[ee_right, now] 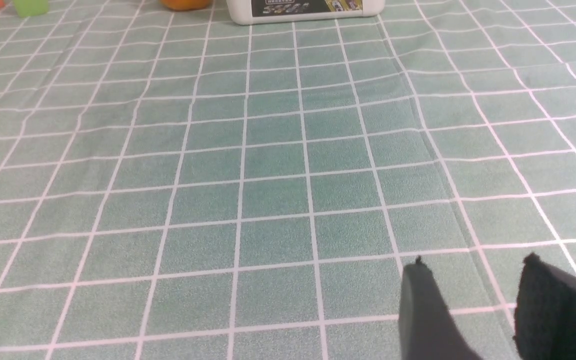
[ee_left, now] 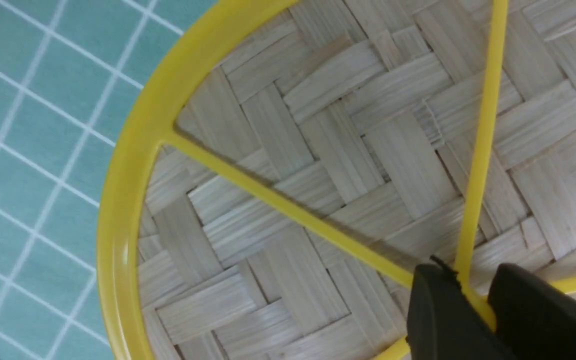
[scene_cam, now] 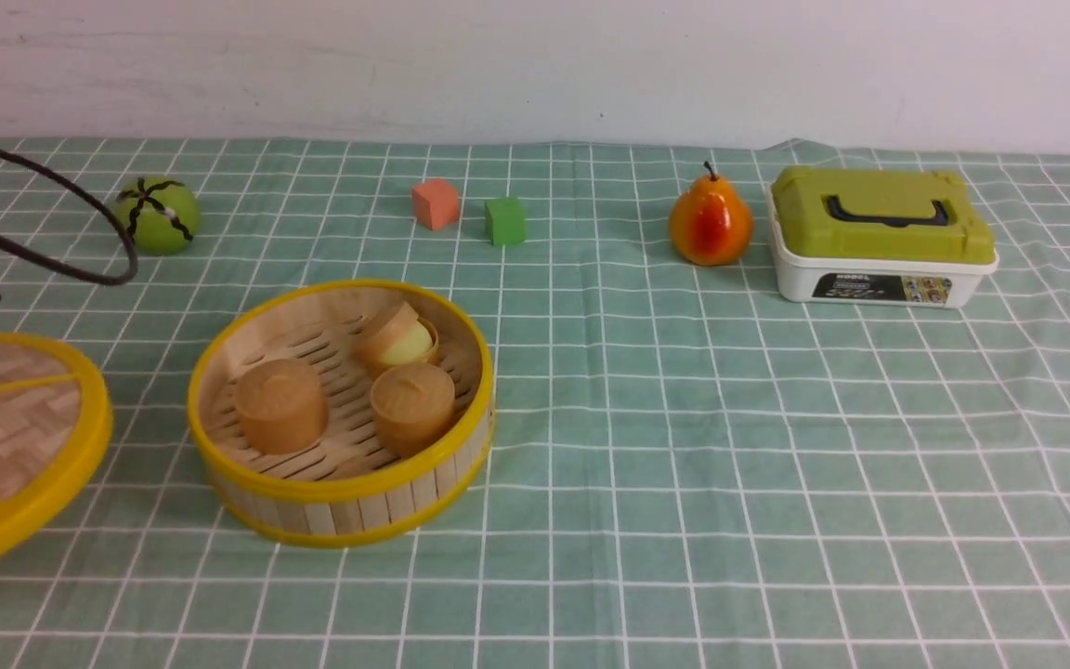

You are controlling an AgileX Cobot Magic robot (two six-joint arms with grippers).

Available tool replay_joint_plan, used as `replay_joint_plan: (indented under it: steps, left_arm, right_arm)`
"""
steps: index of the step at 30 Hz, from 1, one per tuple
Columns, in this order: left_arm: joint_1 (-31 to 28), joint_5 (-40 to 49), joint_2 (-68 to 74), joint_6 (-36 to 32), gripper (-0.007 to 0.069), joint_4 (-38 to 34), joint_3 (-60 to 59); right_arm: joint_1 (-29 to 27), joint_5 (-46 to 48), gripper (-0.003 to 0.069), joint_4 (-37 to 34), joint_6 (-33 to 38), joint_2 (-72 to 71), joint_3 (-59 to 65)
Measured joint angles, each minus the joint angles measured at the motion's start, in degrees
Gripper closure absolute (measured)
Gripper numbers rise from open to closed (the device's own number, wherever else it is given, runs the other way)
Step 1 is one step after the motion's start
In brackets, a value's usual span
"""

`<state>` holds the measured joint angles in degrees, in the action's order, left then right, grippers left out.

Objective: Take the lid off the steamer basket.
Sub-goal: Use the left arm to place the steamer lid on the table

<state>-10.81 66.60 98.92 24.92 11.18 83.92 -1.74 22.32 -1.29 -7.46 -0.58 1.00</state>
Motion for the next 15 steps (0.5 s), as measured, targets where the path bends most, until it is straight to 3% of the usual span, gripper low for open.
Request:
replay_joint_plan:
  steps: [9, 15]
  left_arm:
    - [0.00, -14.41, 0.00, 3.24, 0.0515, -5.31, -12.06]
    - [0.15, -16.39, 1.23, 3.24, 0.0515, -6.92, -13.39]
  right_arm:
    - [0.00, 0.00, 0.0417, 0.00, 0.00, 0.00, 0.00]
    - [0.00, 0.00, 0.0417, 0.00, 0.00, 0.00, 0.00]
